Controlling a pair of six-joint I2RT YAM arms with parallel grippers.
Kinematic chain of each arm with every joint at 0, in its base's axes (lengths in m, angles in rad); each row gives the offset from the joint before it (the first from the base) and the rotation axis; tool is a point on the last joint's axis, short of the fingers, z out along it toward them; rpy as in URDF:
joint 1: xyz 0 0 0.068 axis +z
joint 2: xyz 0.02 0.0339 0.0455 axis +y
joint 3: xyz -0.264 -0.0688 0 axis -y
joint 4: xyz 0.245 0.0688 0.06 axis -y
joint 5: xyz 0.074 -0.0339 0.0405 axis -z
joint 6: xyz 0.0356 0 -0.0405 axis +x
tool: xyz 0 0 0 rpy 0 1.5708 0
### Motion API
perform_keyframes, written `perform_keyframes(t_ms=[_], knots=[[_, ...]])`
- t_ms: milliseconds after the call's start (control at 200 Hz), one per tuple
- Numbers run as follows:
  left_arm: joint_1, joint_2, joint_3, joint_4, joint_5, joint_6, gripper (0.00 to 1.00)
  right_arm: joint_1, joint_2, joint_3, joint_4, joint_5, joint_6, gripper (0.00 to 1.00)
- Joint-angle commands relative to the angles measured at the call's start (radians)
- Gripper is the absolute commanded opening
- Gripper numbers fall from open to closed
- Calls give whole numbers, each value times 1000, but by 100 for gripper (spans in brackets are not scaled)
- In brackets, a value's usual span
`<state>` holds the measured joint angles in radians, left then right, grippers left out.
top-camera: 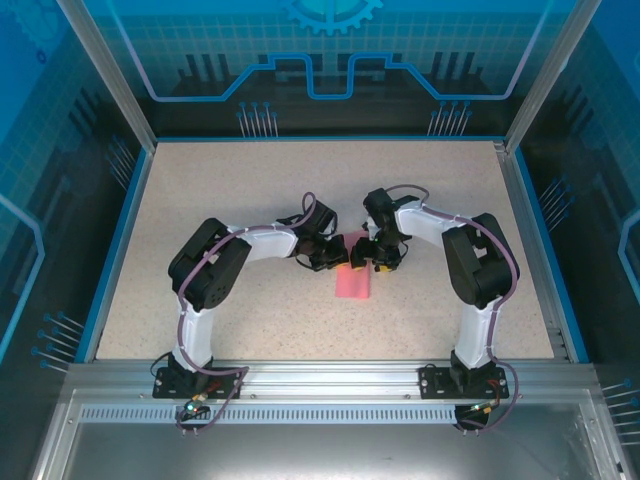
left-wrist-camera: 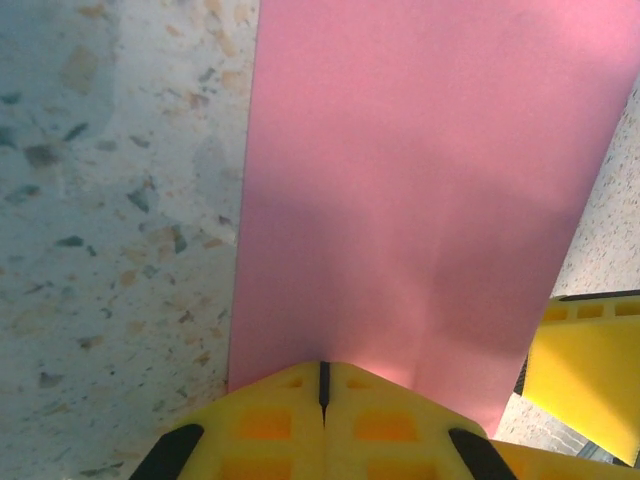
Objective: Fold a paper plane with a square sheet of paper (pick it up from the middle)
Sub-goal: Hold the square sheet of paper at the center of the table, then fold the square sheet of paper in half at the center of the table.
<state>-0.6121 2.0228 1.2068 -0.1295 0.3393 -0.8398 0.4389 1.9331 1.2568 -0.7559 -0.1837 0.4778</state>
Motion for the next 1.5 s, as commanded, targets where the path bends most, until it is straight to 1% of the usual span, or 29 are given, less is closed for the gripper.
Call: perform_keyframes(t_ms=[0,90,195,250,290,320,385,445,510,630,720,830,990,1080,1265,1386,1496], knots=[[-17,49,5,-73,-32,3,0,-4,14,-19,8,69,-11,65],[-18,47,1,-86,-43,13,0,-15,-76,-33,46,27,-3,66],[-18,44,-1,-97,-56,21,0,-53,-187,-83,112,-18,17,67],[-18,43,0,-101,-57,26,0,-79,-237,-126,167,-77,29,65],[-18,43,1,-101,-57,26,0,-97,-260,-162,222,-147,37,61],[-18,43,2,-103,-59,30,0,-107,-272,-187,263,-204,48,55],[-18,45,4,-107,-60,31,0,-117,-276,-229,359,-310,75,38],[-18,44,5,-110,-60,30,0,-114,-261,-254,425,-372,100,26],[-18,47,8,-114,-61,34,0,-115,-235,-276,479,-413,118,18],[-18,47,11,-117,-60,34,0,-117,-187,-296,507,-435,118,13],[-18,46,12,-121,-60,36,0,-121,-178,-318,529,-431,113,12],[-18,45,11,-123,-60,36,0,-141,-153,-346,563,-460,109,11],[-18,48,13,-126,-60,36,0,-169,-142,-371,564,-449,76,10],[-18,50,15,-127,-60,35,0,-185,-133,-424,588,-459,65,11],[-18,54,14,-131,-60,37,0,-195,-88,-449,596,-458,47,10],[-18,54,13,-132,-62,37,0,-198,-100,-451,569,-432,36,10],[-18,54,13,-133,-62,36,0,-195,-142,-445,566,-457,42,11]])
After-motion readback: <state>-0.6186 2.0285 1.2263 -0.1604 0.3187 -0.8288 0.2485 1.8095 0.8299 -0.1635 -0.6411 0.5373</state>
